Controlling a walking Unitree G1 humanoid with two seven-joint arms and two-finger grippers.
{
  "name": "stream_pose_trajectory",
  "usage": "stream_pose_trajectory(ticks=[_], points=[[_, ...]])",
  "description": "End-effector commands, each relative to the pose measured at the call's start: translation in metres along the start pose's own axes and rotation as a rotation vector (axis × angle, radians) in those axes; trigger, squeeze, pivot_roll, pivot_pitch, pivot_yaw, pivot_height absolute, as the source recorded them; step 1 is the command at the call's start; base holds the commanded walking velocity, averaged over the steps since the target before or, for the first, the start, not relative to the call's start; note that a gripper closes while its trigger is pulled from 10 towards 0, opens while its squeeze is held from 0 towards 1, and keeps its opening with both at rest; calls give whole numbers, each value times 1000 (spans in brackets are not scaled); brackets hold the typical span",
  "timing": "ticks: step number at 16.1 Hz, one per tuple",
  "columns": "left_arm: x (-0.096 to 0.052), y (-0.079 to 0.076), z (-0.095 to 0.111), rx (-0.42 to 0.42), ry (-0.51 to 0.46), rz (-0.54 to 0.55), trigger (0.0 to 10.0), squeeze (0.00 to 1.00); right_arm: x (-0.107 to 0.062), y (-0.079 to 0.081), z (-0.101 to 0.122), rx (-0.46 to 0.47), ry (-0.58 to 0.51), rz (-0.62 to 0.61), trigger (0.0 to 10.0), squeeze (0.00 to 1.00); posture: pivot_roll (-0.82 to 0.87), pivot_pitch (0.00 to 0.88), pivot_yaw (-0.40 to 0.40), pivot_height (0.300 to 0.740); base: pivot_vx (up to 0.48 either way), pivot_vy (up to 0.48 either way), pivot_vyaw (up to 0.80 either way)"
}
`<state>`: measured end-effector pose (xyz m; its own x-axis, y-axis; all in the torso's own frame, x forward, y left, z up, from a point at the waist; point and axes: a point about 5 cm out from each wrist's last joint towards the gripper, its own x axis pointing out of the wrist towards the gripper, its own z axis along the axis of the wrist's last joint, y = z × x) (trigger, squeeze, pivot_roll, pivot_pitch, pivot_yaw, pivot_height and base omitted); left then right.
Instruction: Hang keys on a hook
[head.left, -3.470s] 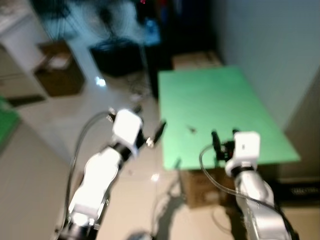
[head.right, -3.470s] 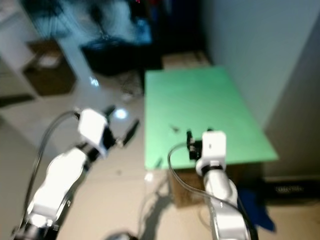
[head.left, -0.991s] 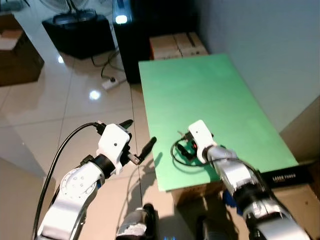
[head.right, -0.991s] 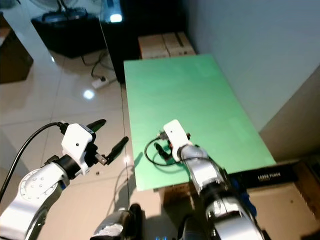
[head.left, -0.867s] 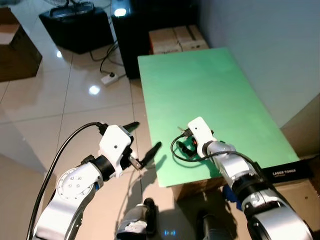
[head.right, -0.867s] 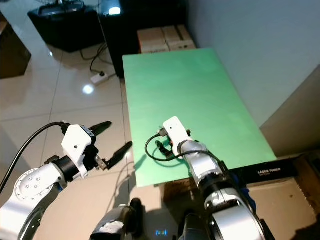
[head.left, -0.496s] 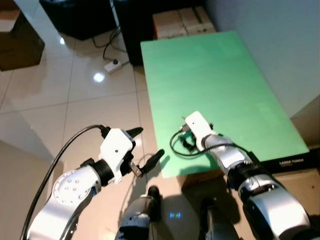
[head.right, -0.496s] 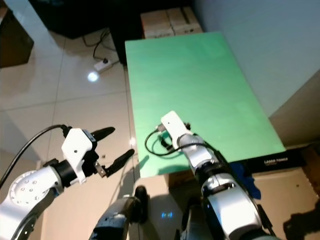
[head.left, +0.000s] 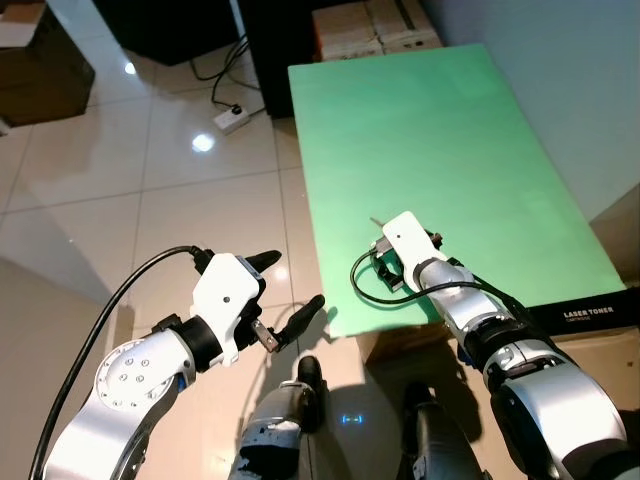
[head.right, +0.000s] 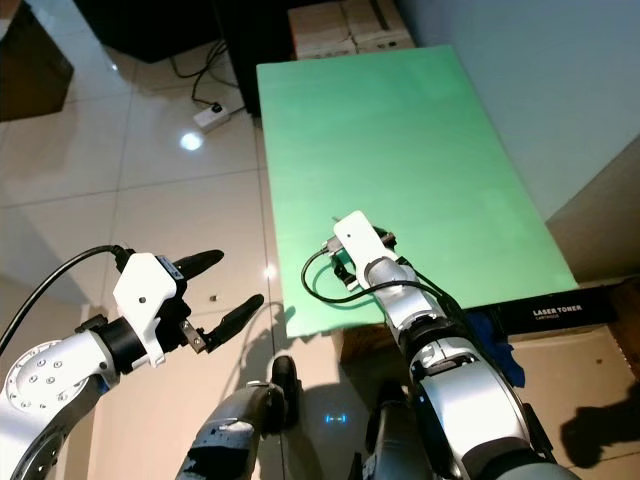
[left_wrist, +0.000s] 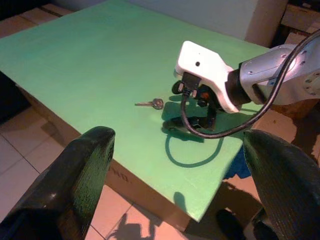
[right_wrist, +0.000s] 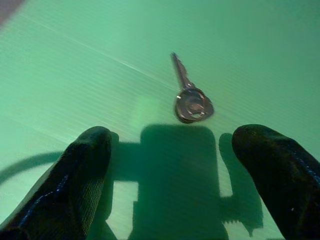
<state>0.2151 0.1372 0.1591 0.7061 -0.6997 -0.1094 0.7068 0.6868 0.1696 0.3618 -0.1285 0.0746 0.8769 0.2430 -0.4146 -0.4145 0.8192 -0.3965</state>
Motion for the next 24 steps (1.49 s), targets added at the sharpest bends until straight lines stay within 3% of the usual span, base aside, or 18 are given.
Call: stream_pose_trajectory(ticks=[1,3,4,6,8,10,13,16,24], points=[[-4,-5,0,-12,-1,-16,10000,0,0,3,-1,18,-10,17,10000,0,175,316,119,740,0,0,0],[-4,-4,-7,-44,20,49,10000,0,-2,1,2,50,-70,-6,10000,0,148,254,90,740,0,0,0],[1,3,-16,-69,19,152,10000,0,-6,-7,7,90,-158,-53,10000,0,108,171,60,740,0,0,0],[7,9,-22,-79,4,228,10000,0,-17,-14,13,142,-260,-104,10000,0,83,131,47,740,0,0,0],[17,15,-23,-82,-34,297,10000,0,-52,-15,19,213,-387,-186,10000,0,6,18,57,740,0,0,0],[32,18,-18,-64,-93,323,10000,0,-80,-7,15,273,-440,-226,10000,0,-24,0,62,740,0,0,0],[49,17,-14,-54,-141,339,10000,0,-98,13,2,330,-421,-245,10000,0,-54,0,75,740,0,0,0],[55,12,-22,-74,-138,312,10000,0,-113,26,-6,330,-335,-252,10000,0,-97,0,72,740,0,0,0],[61,-6,-35,-47,-122,287,10000,0,-126,27,-21,369,-218,-188,10000,0,-101,0,-11,740,0,0,0]])
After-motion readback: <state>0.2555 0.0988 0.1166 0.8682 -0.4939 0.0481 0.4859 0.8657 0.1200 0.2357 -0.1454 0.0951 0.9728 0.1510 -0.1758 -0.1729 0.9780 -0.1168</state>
